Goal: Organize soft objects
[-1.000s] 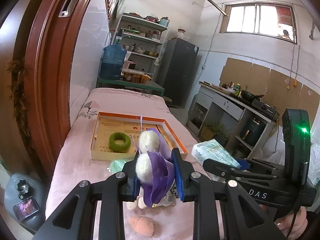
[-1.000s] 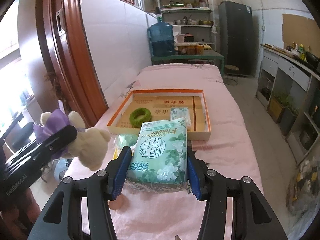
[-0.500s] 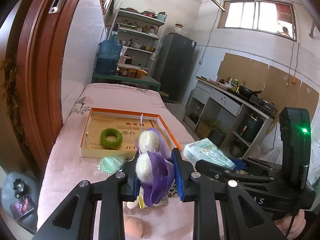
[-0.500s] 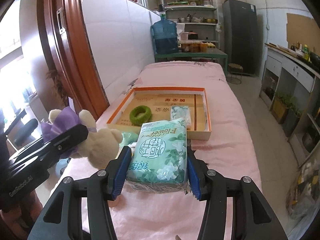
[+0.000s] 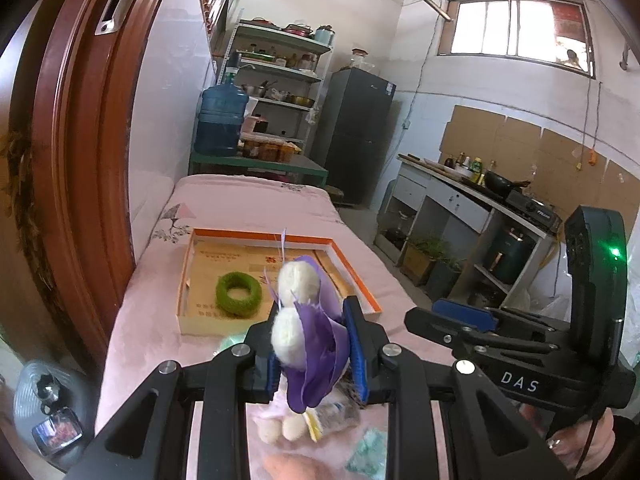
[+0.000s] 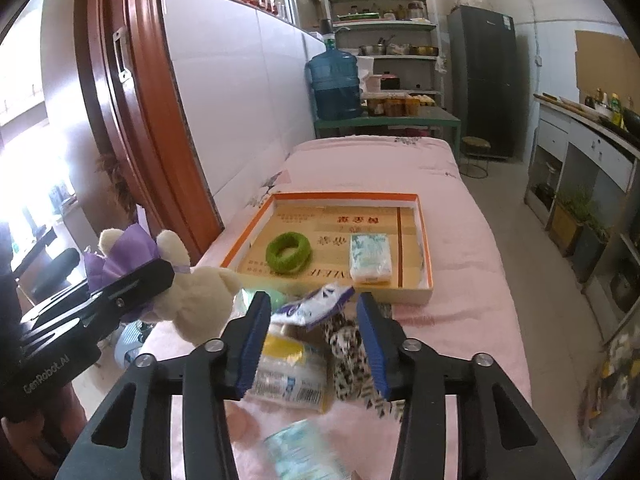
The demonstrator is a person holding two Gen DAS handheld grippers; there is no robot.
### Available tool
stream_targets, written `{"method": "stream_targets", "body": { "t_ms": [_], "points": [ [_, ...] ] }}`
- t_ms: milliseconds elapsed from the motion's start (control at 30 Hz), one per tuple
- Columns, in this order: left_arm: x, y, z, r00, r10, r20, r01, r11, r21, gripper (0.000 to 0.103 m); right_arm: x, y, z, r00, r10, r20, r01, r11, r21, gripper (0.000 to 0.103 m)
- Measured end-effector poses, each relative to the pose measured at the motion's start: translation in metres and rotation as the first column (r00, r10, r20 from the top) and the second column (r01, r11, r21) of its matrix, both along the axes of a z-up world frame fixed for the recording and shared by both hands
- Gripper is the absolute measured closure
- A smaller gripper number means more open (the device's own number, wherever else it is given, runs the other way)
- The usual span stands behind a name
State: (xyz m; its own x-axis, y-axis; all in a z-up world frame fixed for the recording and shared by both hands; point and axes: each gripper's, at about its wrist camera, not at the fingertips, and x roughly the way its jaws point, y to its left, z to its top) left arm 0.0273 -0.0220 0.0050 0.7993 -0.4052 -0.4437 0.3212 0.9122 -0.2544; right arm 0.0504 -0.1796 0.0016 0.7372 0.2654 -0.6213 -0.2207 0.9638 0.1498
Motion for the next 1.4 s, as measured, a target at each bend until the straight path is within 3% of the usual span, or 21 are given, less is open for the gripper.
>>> {"method": "stream_targets", "body": {
  "t_ms": [133, 200, 233, 300, 333, 400, 433, 567, 733, 800, 833, 1033, 1400],
  "points": [
    [0.02, 0.008, -0.001, 1.0, 0.026, -0.012, -0.026, 1.0, 0.004, 0.075, 0.015, -0.006, -0.009, 0.997, 0.054, -0.05, -0.052, 0.998, 0.041, 0.057],
    [0.027, 0.013, -0.001, 0.999, 0.038, -0.01, -0.038, 0.999, -0.001, 0.075, 0.017, -0.013, -0.022, 0.981, 0.136, -0.136, -0.123, 0.987, 0.104, 0.039],
    [0.028, 0.015, -0.001, 0.999, 0.043, -0.007, -0.043, 0.999, -0.001, 0.075, 0.015, -0.014, -0.03, 0.964, 0.186, -0.189, -0.163, 0.977, 0.134, 0.024],
    [0.034, 0.019, -0.004, 0.999, 0.052, -0.007, -0.052, 0.999, -0.002, 0.075, 0.005, -0.01, -0.052, 0.892, 0.327, -0.311, -0.287, 0.943, 0.169, 0.023],
    [0.036, 0.021, -0.006, 0.998, 0.056, -0.014, -0.056, 0.998, -0.008, 0.075, -0.002, -0.006, -0.064, 0.867, 0.351, -0.355, -0.332, 0.936, 0.116, 0.023],
    [0.043, 0.024, -0.011, 0.998, 0.06, -0.031, -0.061, 0.998, -0.021, 0.075, -0.01, 0.0, -0.079, 0.864, 0.324, -0.385, -0.358, 0.934, -0.017, 0.023],
    [0.046, 0.024, -0.013, 0.997, 0.063, -0.04, -0.064, 0.998, -0.025, 0.075, -0.011, 0.001, -0.085, 0.859, 0.324, -0.395, -0.368, 0.929, -0.039, 0.023],
    [0.051, 0.023, -0.017, 0.996, 0.069, -0.054, -0.071, 0.997, -0.039, 0.075, -0.009, 0.003, -0.105, 0.813, 0.386, -0.435, -0.41, 0.911, 0.042, 0.023],
    [0.054, 0.024, -0.019, 0.996, 0.073, -0.049, -0.073, 0.997, -0.015, 0.075, -0.007, 0.013, -0.12, 0.829, 0.343, -0.443, -0.421, 0.903, -0.089, 0.024],
    [0.056, 0.024, -0.019, 0.996, 0.074, -0.051, -0.075, 0.997, -0.015, 0.075, -0.009, 0.013, -0.122, 0.825, 0.338, -0.452, -0.427, 0.898, -0.107, 0.05],
    [0.057, 0.025, -0.02, 0.996, 0.074, -0.053, -0.075, 0.997, -0.016, 0.075, -0.009, 0.012, -0.122, 0.824, 0.336, -0.456, -0.423, 0.901, -0.1, 0.054],
    [0.06, 0.021, -0.024, 0.996, 0.064, -0.065, -0.066, 0.998, -0.016, 0.075, -0.009, 0.007, -0.117, 0.84, 0.324, -0.436, -0.391, 0.918, -0.07, 0.055],
    [0.063, 0.019, -0.025, 0.996, 0.057, -0.064, -0.058, 0.998, -0.016, 0.075, 0.004, 0.004, -0.053, 0.893, 0.339, -0.296, -0.364, 0.931, -0.034, 0.055]
  ]
}}
